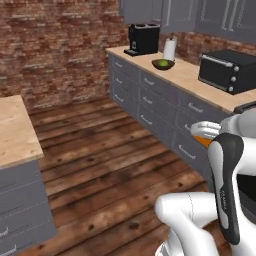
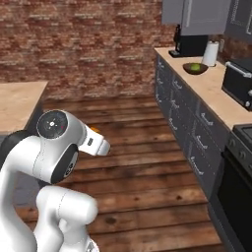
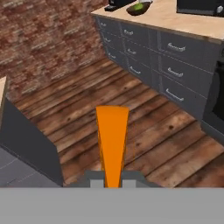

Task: Pick the cheese from the fridge and the cheese grater from the cabinet and place them next to the salad bowl.

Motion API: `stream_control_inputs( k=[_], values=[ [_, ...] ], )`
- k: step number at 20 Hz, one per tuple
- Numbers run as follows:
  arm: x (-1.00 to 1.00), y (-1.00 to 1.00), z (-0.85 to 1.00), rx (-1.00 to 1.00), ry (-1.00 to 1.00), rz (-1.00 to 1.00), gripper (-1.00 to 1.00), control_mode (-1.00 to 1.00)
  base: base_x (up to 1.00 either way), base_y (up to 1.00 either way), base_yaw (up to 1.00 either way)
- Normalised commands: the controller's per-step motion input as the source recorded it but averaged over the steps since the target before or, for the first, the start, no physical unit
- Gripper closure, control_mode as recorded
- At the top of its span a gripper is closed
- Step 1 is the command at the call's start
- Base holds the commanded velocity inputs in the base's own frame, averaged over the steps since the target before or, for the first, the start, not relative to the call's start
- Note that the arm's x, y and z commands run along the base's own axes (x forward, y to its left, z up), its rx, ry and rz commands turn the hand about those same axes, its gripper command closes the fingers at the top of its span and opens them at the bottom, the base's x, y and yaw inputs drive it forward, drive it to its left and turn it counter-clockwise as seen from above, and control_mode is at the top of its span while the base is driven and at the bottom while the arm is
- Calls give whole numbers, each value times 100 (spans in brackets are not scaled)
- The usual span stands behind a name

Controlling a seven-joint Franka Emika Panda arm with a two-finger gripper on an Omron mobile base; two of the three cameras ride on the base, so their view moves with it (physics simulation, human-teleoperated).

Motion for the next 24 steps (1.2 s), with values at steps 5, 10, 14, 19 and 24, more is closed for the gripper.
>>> stream_control_inputs(
  k=[5,10,14,19,24],
  values=[
    [0,0,0,0,0,0,100,100,91,9,0],
    [0,0,0,0,0,0,100,100,92,7,0],
    [0,0,0,0,0,0,100,100,92,7,0],
    [0,0,0,0,0,0,100,100,93,6,0],
    [0,0,0,0,0,0,100,100,94,2,3]
  ],
)
